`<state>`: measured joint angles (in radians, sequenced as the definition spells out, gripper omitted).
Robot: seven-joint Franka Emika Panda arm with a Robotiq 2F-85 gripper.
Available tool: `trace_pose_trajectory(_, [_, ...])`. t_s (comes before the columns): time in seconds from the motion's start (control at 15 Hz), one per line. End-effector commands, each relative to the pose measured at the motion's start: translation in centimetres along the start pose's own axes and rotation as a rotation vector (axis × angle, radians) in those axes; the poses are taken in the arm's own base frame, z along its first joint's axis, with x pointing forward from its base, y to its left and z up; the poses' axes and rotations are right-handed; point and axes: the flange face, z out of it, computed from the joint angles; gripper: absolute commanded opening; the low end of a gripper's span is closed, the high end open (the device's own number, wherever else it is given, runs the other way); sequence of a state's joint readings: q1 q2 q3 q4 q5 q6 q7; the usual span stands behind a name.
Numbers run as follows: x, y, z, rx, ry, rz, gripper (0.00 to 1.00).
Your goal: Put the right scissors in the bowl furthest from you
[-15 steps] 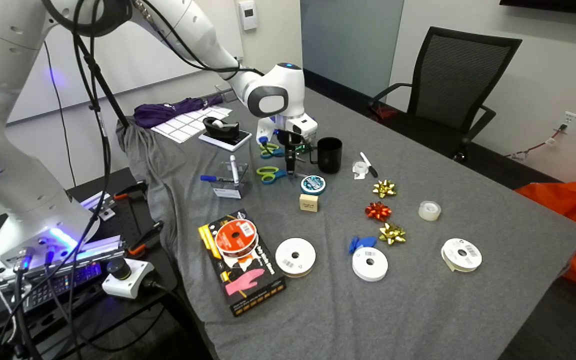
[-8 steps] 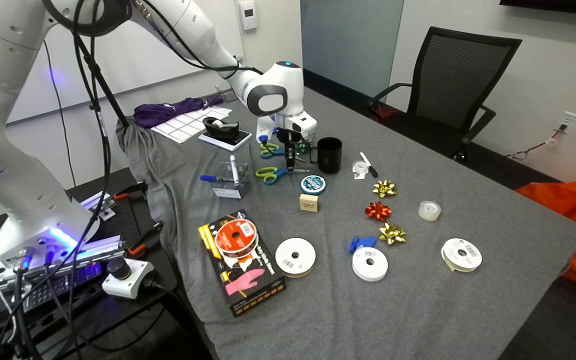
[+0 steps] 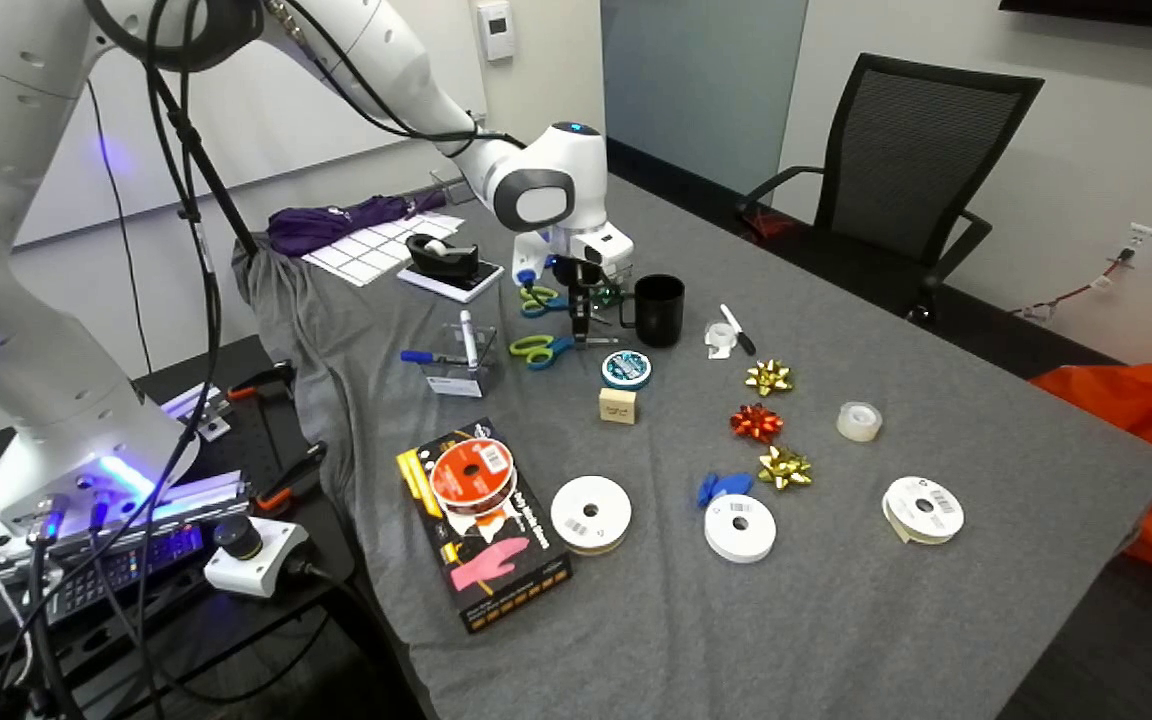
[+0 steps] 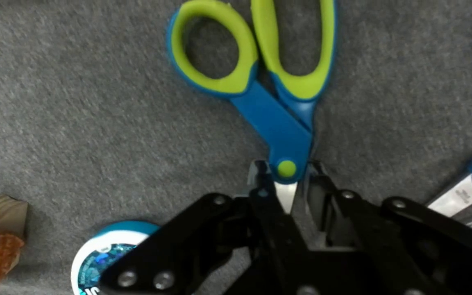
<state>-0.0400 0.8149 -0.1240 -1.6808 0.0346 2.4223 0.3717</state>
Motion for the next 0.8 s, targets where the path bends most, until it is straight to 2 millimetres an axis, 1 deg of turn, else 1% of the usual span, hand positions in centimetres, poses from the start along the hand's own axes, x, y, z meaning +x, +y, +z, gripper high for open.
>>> trace_pose_trajectory(0.0, [-1.6, 0.2, -2.0, 0.01, -0.049, -0.005, 0.06])
trace_pose_trajectory(0.33, [-2.5, 0.1, -5.4, 0.017, -0.099, 0.003, 0.06])
trace_pose_trajectory(0.47, [-2.8, 0.1, -6.5, 0.018, -0.116, 0.005, 0.06])
trace_pose_trajectory(0.73, [-3.5, 0.2, -7.7, 0.015, -0.137, 0.006, 0.06])
